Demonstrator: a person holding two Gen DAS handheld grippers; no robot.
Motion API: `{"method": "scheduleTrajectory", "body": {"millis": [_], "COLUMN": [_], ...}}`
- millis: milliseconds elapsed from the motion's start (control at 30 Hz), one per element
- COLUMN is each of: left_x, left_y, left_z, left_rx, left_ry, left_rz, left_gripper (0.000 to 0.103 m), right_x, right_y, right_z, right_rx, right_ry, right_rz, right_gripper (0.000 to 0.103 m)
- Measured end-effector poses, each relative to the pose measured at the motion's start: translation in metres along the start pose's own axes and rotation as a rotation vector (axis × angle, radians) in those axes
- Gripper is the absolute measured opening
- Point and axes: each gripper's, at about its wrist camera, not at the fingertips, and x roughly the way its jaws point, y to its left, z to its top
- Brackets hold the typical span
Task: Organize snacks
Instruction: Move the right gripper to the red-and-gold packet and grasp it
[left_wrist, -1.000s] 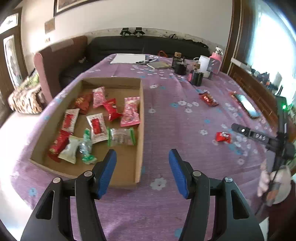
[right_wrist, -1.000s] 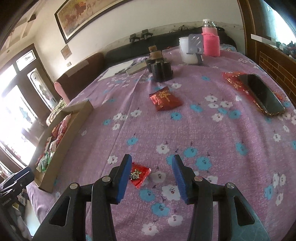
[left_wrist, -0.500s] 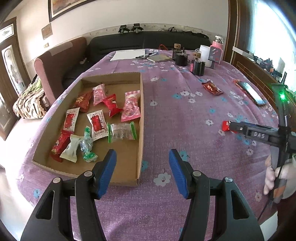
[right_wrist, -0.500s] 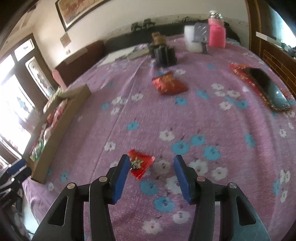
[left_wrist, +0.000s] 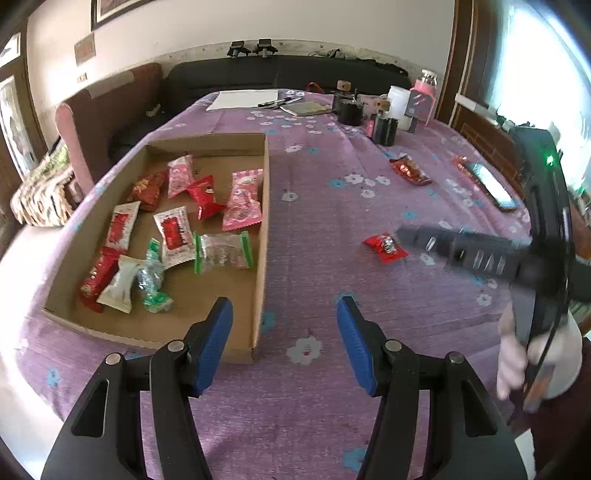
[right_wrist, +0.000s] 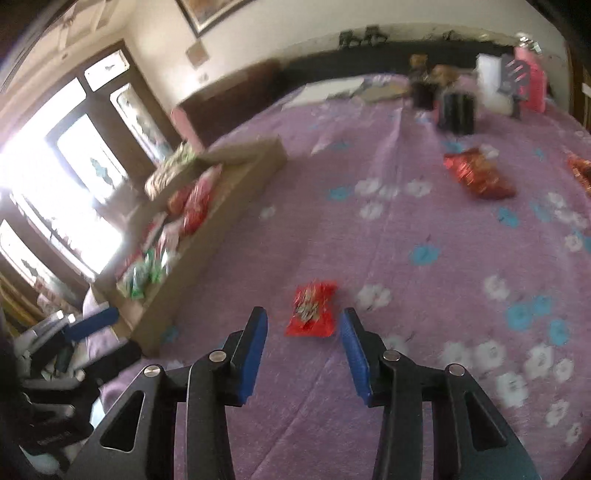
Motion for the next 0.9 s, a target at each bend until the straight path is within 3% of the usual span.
{"method": "scheduleTrajectory", "body": {"millis": [200, 267, 367, 533, 667, 733, 767, 800, 900], "left_x": [-0.002, 0.001, 0.007, 0.014, 0.018, 0.02, 0.021, 0.023, 0.028], "left_y": [-0.005, -0.011, -0.02, -0.024, -0.022, -0.022, -0.022, -0.023, -0.025], "left_z": [0.001, 0.001, 0.001, 0.002, 0.004, 0.006, 0.007, 0.007, 0.012], "left_rx": [-0.024, -0.012, 0.01, 0.034, 0.032, 0.027, 0.024, 0.02, 0.008], "left_ry": [-0.015, -0.015, 0.001, 0.026, 0.041, 0.051, 0.058, 0.065, 0.085], "left_rz": [-0.104, -0.124, -0.156, -0.168, -0.179, -0.196, -0.207, -0.215, -0.24], "left_gripper": [0.058, 0.058, 0.058, 0.058, 0.058, 0.058, 0.058, 0.058, 0.058], "right_x": [-0.037, -0.038, -0.024, 0.025, 0.065, 0.082, 0.085, 0.086, 0.075], "right_y": [-0.082, -0.098, -0.109, -0.107, -0.108, -0.11, -0.109, -0.107, -0.107], "right_z": [0.032, 0.042, 0.062, 0.106, 0.117, 0.117, 0.114, 0.113, 0.104], "right_rx": [0.207, 0.224, 0.204, 0.128, 0.08, 0.081, 0.077, 0.062, 0.076], "right_ry": [-0.127, -0.142, -0.133, -0.072, -0.001, 0.041, 0.044, 0.035, 0.038], "right_rz": [-0.14, -0.172, -0.212, -0.241, -0.318, -0.334, -0.356, -0.393, -0.378], "right_gripper": [0.056, 0.057, 0.057, 0.069, 0.071, 0.069, 0.064, 0.048, 0.036]}}
